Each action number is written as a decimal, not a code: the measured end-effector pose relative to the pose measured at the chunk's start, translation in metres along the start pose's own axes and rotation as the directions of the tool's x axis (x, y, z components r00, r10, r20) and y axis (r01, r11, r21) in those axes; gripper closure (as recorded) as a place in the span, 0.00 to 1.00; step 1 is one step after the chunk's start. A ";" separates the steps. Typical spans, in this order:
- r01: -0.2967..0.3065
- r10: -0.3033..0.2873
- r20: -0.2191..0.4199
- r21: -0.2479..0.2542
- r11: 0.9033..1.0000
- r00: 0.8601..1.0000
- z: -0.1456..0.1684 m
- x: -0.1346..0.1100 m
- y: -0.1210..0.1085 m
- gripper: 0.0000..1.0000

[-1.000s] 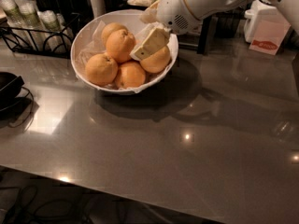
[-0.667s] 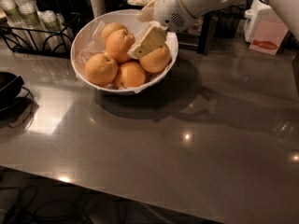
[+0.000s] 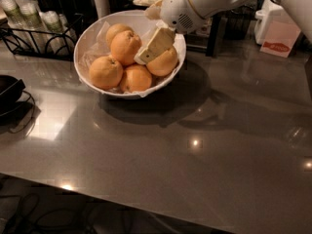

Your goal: Pick orange from white bowl

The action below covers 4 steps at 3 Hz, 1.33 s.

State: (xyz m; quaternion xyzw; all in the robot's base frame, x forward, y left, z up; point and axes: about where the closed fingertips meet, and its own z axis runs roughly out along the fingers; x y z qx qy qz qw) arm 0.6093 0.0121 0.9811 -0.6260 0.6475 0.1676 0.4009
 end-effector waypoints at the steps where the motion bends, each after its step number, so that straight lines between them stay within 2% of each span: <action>1: -0.009 0.009 0.007 -0.024 1.000 1.000 0.012 0.001 0.000 0.16; 3: -0.021 0.023 0.015 -0.069 0.997 1.000 0.034 0.005 -0.008 0.27; 4: -0.022 0.023 0.018 -0.081 0.996 1.000 0.042 0.005 -0.014 0.28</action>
Offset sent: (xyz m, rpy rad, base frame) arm 0.0178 0.0214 -0.0266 0.0143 0.0737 0.0474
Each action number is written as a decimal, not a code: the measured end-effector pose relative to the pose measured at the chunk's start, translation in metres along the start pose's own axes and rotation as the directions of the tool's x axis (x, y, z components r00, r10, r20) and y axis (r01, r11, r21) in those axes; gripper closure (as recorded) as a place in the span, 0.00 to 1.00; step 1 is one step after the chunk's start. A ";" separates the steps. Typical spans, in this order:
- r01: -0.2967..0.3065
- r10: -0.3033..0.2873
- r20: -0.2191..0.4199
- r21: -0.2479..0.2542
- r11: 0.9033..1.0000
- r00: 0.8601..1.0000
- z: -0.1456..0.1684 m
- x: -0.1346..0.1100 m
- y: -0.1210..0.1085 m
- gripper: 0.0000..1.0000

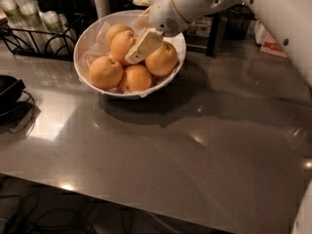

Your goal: Pick orange from white bowl

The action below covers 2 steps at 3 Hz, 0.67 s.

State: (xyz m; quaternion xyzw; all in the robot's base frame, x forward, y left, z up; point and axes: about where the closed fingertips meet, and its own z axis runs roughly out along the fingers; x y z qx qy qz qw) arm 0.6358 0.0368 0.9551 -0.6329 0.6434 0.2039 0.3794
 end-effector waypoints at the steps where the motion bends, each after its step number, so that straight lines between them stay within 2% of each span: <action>1: 0.005 -0.006 -0.005 -0.023 1.000 1.000 0.010 0.000 -0.005 0.27; 2: 0.011 -0.012 -0.014 -0.059 0.998 1.000 0.023 0.001 -0.005 0.30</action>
Offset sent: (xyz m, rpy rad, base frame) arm 0.0148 0.0218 -0.0216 -0.0383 0.0504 0.0730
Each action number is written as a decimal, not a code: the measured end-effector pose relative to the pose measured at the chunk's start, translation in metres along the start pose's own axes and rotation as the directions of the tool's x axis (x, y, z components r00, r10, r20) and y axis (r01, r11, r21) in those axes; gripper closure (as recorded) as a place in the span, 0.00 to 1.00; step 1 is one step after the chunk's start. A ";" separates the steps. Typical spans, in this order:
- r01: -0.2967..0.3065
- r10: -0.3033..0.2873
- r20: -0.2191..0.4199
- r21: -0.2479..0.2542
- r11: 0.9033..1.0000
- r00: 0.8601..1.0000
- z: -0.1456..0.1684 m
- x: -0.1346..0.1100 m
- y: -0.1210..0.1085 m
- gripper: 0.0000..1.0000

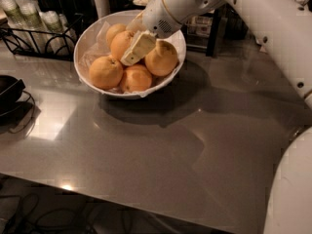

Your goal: Pick orange from white bowl

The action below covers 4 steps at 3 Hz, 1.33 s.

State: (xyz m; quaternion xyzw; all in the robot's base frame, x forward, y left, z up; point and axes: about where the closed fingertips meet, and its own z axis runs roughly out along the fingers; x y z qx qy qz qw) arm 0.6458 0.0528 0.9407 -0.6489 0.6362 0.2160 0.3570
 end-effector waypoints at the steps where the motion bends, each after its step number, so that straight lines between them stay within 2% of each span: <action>1: 0.000 0.000 -0.008 -0.027 1.000 1.000 0.010 0.002 0.001 0.32; 2: 0.001 -0.001 -0.011 -0.042 0.999 1.000 0.016 0.001 0.002 0.34; 3: 0.001 -0.001 -0.011 -0.043 0.999 1.000 0.014 -0.001 0.002 0.46; 4: -0.001 0.000 -0.012 -0.048 0.999 1.000 0.016 -0.001 0.002 0.65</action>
Offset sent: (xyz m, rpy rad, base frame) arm 0.0018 0.0149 -0.0184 -0.0240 0.0424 0.0442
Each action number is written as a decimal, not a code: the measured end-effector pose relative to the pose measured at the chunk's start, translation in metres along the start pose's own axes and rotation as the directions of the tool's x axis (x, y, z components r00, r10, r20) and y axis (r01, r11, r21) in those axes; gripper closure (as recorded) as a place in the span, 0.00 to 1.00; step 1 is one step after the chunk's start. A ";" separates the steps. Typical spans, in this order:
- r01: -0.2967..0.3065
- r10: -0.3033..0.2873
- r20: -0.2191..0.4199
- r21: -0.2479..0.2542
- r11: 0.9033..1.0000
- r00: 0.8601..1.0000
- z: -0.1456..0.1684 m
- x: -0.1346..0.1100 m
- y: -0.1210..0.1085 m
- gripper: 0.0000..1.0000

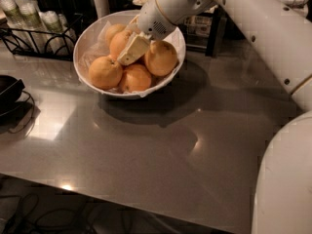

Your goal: Pick orange from white bowl

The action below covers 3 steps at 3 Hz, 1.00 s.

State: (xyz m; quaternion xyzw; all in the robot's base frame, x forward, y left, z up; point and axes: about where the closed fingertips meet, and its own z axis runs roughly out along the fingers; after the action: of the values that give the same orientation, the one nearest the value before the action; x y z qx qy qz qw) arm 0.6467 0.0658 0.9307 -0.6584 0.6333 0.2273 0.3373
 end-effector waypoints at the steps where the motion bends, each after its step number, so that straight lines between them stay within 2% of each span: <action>1: 0.000 0.000 0.000 0.000 1.000 1.000 0.000 0.000 0.000 0.89; 2: 0.000 0.000 0.000 0.000 1.000 1.000 0.000 0.000 0.000 1.00; 3: 0.000 0.000 0.001 0.000 1.000 1.000 0.000 0.000 0.000 1.00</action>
Offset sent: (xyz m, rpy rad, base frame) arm 0.0000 0.0000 0.0000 0.0000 0.0000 0.0000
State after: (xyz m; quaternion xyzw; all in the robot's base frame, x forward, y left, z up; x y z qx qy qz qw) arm 0.6466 0.0659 0.9308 -0.6586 0.6330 0.2275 0.3374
